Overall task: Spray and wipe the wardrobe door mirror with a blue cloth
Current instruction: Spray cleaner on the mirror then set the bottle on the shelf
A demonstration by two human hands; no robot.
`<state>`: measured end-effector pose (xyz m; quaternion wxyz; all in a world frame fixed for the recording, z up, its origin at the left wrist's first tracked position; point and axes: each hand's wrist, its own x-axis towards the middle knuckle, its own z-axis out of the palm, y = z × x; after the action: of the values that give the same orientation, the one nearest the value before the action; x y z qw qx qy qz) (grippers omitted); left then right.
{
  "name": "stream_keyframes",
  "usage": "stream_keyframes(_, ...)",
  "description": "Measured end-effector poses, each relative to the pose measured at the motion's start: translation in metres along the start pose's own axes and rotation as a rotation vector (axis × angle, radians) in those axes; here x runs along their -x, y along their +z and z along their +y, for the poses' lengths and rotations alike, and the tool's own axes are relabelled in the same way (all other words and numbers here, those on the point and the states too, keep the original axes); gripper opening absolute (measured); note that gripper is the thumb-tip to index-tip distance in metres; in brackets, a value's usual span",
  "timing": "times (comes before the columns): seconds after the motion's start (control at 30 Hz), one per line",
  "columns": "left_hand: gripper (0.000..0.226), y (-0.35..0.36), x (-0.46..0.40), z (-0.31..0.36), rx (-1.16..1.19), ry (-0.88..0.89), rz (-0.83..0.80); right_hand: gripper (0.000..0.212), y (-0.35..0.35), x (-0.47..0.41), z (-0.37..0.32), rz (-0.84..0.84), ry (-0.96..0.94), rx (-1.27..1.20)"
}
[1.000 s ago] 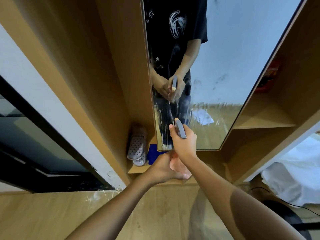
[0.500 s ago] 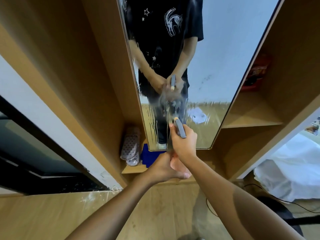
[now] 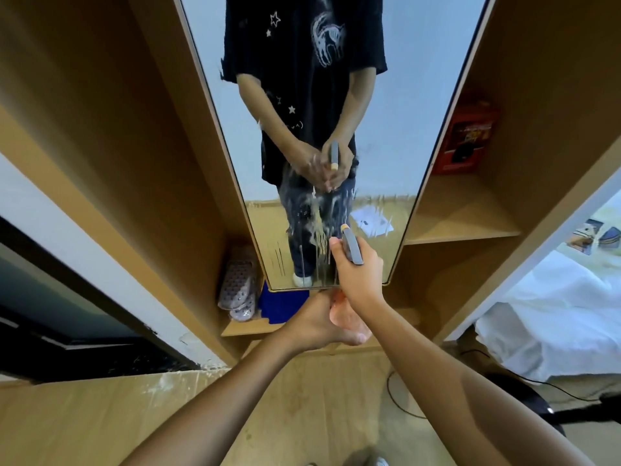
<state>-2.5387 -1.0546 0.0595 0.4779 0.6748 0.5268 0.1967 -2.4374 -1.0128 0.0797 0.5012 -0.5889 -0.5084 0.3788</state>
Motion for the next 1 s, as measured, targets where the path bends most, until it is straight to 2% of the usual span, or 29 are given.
stream_keyframes(0.33,0.07,0.03,-0.016,0.008,-0.018,-0.02,-0.011,0.035,-0.025,-0.009,0.013,0.022,0.04,0.054)
stream_keyframes(0.57,0.064,0.043,-0.03,0.017,-0.037,-0.002,-0.04,0.032,-0.045,-0.017,0.025,0.061,0.043,0.036)
stream_keyframes(0.7,0.077,0.05,-0.04,0.021,-0.043,0.006,-0.04,0.027,-0.059,-0.022,0.027,0.058,0.033,0.015)
stream_keyframes(1.0,0.065,0.062,-0.055,0.034,-0.019,0.03,-0.066,0.028,-0.076,-0.034,0.033,0.114,0.062,-0.039)
